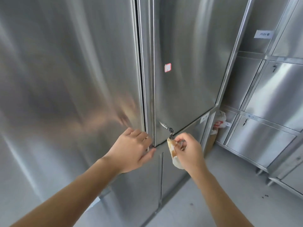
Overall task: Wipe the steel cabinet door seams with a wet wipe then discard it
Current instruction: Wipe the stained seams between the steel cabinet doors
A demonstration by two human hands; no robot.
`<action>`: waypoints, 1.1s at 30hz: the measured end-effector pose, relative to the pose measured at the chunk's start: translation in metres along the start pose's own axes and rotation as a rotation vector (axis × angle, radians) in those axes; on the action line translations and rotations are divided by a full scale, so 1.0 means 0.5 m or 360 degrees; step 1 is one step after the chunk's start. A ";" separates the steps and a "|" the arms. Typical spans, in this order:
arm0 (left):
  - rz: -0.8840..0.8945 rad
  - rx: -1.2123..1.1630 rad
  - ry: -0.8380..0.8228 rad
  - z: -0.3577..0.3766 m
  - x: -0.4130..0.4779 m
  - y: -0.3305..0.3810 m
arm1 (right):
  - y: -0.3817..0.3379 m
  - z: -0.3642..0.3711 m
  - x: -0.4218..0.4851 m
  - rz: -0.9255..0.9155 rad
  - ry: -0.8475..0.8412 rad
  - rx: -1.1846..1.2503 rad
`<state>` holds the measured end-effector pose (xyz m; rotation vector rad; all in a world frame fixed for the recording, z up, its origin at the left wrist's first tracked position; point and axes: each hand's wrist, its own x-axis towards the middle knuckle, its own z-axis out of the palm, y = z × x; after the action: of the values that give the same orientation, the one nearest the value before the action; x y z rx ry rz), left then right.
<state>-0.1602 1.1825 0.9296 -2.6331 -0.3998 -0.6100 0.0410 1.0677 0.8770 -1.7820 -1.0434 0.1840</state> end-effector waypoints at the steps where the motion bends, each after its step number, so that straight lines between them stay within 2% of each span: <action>1: 0.0005 -0.0023 -0.0026 0.013 0.001 0.015 | 0.013 -0.008 -0.009 0.0011 -0.0017 -0.0011; 10: -0.0082 -0.0195 -0.0303 0.096 0.080 0.187 | 0.138 -0.126 -0.018 0.0189 -0.0137 -0.0021; 15: -0.0013 -0.0249 -0.0274 0.119 0.205 0.292 | 0.209 -0.262 0.015 0.0149 -0.0079 -0.0109; 22: 0.0251 -0.0462 -0.0023 0.138 0.433 0.467 | 0.315 -0.498 0.024 0.0199 0.0324 -0.0225; 33: 0.0771 -0.0764 0.0022 0.211 0.735 0.781 | 0.440 -0.832 -0.036 0.0579 0.0827 -0.0601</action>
<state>0.3348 0.9542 0.8906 -3.0038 0.4399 -0.6135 0.3845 0.7455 0.8864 -2.1917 -0.3917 -0.2636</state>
